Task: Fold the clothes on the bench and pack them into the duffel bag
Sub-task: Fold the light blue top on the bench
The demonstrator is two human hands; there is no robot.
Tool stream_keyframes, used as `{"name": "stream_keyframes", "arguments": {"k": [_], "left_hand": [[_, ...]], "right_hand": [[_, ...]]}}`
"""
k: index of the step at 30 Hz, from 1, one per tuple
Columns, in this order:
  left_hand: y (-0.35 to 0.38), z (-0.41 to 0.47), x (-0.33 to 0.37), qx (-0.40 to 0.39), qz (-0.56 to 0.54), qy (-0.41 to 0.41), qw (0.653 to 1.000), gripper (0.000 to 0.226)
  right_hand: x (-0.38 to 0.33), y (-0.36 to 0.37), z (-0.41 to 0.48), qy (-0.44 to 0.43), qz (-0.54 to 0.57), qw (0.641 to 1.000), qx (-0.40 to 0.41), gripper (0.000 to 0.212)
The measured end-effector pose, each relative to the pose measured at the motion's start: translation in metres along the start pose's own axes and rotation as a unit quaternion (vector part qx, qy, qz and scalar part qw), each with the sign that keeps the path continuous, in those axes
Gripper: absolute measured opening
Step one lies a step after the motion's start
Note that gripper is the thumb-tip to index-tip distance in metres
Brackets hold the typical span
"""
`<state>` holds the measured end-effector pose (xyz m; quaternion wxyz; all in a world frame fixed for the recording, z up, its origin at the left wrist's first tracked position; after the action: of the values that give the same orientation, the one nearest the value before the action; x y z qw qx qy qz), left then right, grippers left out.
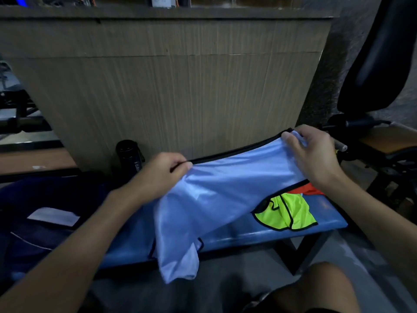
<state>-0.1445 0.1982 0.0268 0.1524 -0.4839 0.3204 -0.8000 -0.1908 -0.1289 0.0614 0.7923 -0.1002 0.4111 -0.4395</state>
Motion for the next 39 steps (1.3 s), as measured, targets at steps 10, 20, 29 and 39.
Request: {"name": "stream_keyframes", "arguments": {"k": [10,20,29,39], "left_hand": [[-0.009,0.104,0.046,-0.124,0.209,0.061,0.968,0.031],[0.223,0.210,-0.052,-0.151,0.109,0.001,0.983,0.021],[0.282,0.227,-0.069,-0.093,0.143,0.089,0.981,0.028],[0.228,0.177,-0.075,-0.028,0.064,0.063,0.996,0.011]], "right_hand": [[0.079,0.026,0.027,0.118,0.120,0.986,-0.008,0.035],[0.260,0.044,0.068,0.155,-0.111,0.979,-0.076,0.041],[0.324,0.097,0.048,0.254,-0.179,0.925,-0.221,0.085],[0.253,0.105,0.031,0.108,-0.234,0.954,-0.155,0.056]]}}
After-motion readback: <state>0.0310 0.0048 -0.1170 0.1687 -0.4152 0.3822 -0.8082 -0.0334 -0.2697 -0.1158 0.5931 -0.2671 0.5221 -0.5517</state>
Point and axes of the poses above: each hand's wrist, its own z-axis towards the middle knuckle, its own y-axis out of the palm, x = y × z, the point moved 2 cm from there along z, towards the middle knuckle, and after that the axes turned 4 degrees about -z, right-handed, at the moved point
